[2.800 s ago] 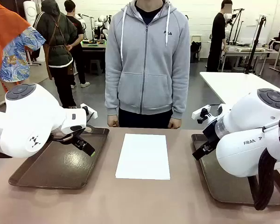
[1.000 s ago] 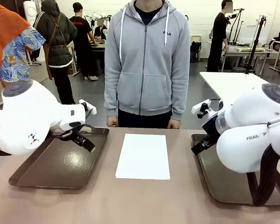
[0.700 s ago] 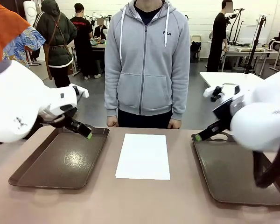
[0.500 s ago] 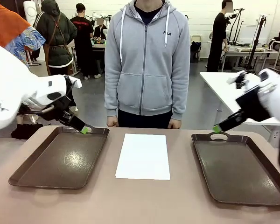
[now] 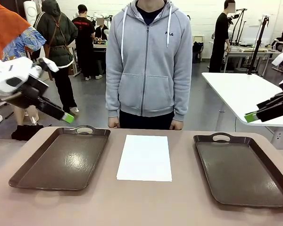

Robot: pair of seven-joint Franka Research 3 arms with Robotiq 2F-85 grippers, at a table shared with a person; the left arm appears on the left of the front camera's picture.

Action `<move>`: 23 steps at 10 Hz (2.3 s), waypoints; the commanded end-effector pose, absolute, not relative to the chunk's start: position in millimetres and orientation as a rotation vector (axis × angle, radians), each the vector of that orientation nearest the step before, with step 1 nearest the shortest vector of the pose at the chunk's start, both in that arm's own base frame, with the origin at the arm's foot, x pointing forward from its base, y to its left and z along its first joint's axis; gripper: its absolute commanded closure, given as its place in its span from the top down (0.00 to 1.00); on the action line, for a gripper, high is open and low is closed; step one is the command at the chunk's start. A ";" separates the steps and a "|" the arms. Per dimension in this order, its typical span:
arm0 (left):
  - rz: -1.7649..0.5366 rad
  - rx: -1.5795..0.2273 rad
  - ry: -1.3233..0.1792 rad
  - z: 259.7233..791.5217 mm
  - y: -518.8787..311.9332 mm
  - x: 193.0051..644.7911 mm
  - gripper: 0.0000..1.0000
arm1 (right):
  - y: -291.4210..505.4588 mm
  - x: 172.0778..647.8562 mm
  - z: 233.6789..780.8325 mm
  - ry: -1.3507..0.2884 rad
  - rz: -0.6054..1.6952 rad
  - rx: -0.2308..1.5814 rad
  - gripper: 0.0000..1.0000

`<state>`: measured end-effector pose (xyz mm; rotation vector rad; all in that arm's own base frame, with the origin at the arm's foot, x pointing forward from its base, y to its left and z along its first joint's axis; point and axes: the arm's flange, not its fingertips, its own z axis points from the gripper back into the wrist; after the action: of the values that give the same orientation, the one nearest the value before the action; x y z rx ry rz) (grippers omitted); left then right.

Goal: Sort the A4 documents.
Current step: Receive the A4 Paper.

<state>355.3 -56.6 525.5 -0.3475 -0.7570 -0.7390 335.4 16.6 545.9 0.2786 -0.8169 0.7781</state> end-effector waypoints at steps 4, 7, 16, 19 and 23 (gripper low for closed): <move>-0.700 -0.433 -0.789 491.7 -31.1 319.5 1.00 | -0.6 299.1 502.9 -0.811 0.740 0.355 1.00; -0.695 -0.412 -0.771 491.1 -36.9 316.2 1.00 | -7.3 296.3 500.4 -0.826 0.721 0.373 1.00; -0.675 -0.371 -0.722 491.4 -36.1 312.9 1.00 | -19.2 288.8 498.8 -0.795 0.673 0.325 1.00; -0.678 -0.364 -0.708 491.0 -35.1 311.1 1.00 | -20.4 284.8 495.7 -0.786 0.664 0.318 1.00; -0.662 -0.344 -0.693 490.5 -35.9 308.9 1.00 | -22.4 284.6 489.3 -0.781 0.639 0.323 1.00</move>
<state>347.0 -32.1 524.7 -0.3604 -0.7078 -0.6870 326.1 -38.8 539.3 0.3194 -0.7813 0.6415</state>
